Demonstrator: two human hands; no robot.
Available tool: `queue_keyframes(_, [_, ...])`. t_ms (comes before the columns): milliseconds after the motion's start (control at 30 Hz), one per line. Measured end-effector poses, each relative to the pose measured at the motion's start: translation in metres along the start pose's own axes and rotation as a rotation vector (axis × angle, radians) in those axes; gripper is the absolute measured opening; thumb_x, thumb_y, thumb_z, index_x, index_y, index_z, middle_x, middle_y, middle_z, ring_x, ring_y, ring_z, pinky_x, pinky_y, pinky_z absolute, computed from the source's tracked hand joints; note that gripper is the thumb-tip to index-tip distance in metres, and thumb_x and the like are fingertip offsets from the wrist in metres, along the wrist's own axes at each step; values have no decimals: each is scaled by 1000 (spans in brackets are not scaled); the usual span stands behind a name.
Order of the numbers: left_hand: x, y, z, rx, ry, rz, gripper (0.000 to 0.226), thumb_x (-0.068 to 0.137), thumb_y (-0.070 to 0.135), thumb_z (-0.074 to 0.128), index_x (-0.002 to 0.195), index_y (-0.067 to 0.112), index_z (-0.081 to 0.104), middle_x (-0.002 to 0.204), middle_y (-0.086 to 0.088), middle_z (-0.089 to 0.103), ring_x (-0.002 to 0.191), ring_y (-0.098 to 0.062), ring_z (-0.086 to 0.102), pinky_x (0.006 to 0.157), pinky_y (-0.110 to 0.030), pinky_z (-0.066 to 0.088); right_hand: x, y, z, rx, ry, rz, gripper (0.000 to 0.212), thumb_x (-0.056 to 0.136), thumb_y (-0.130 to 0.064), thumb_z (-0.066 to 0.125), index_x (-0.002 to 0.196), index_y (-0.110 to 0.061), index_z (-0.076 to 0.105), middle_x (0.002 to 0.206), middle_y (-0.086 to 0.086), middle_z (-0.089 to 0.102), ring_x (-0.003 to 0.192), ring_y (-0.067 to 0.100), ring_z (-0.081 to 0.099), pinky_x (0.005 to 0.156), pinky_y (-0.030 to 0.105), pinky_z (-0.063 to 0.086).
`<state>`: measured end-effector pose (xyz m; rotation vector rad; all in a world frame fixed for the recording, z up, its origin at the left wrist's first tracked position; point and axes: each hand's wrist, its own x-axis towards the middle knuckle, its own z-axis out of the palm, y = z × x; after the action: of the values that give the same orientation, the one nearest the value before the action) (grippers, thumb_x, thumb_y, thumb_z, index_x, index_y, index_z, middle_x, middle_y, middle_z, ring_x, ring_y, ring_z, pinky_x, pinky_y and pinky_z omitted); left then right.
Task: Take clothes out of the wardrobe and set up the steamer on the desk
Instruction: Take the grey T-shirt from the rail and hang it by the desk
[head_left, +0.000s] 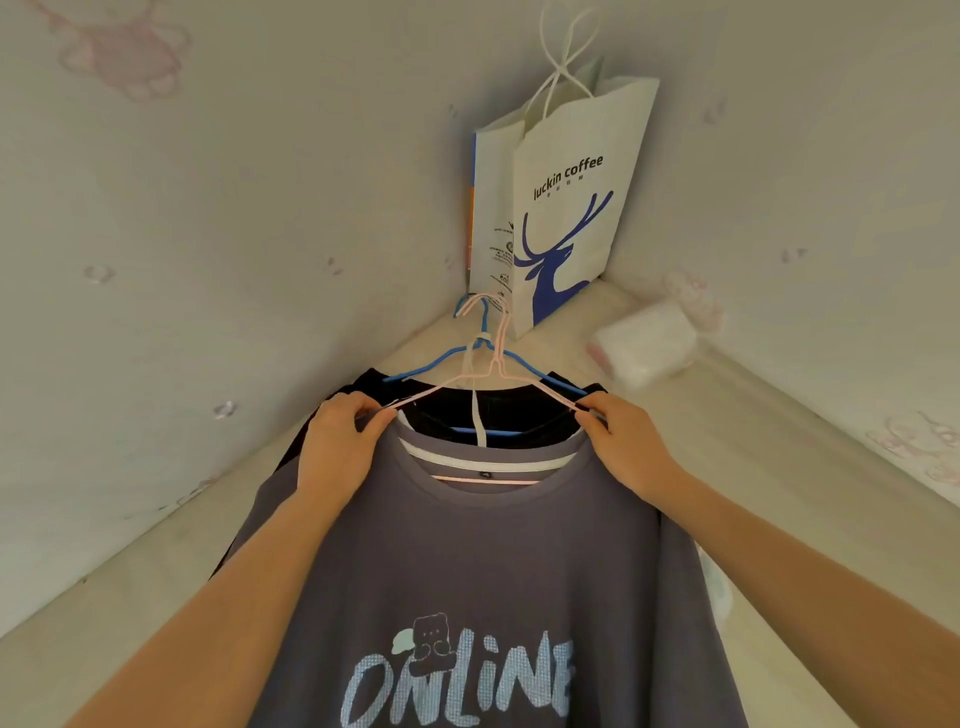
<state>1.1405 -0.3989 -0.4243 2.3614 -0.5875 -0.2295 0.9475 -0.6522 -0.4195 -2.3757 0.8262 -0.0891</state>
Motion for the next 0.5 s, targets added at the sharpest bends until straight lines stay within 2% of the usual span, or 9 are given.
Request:
queue_keyframes(167, [35, 6, -3, -71, 51, -30, 13, 88, 33, 65, 88, 21, 64, 83, 1, 62, 79, -18, 57, 70, -32, 44, 34, -9, -7, 13, 49, -6, 20, 97, -24, 49, 105, -16, 65, 94, 4, 66, 85, 23, 60, 80, 42, 49])
queue_keyframes(300, [60, 9, -7, -48, 108, -22, 17, 89, 31, 64, 90, 15, 66, 88, -5, 65, 83, -23, 59, 75, -38, 49, 66, -25, -13, -5, 63, -26, 21, 97, -25, 48, 105, -16, 66, 97, 4, 66, 90, 25, 59, 85, 45, 48])
queue_keyframes(500, [75, 9, 3, 84, 223, 68, 18, 93, 27, 58, 95, 10, 65, 97, -10, 64, 92, -28, 57, 78, -40, 48, 92, -30, -14, -55, 80, -50, 20, 96, -24, 47, 102, -13, 64, 95, 7, 64, 87, 26, 57, 82, 48, 48])
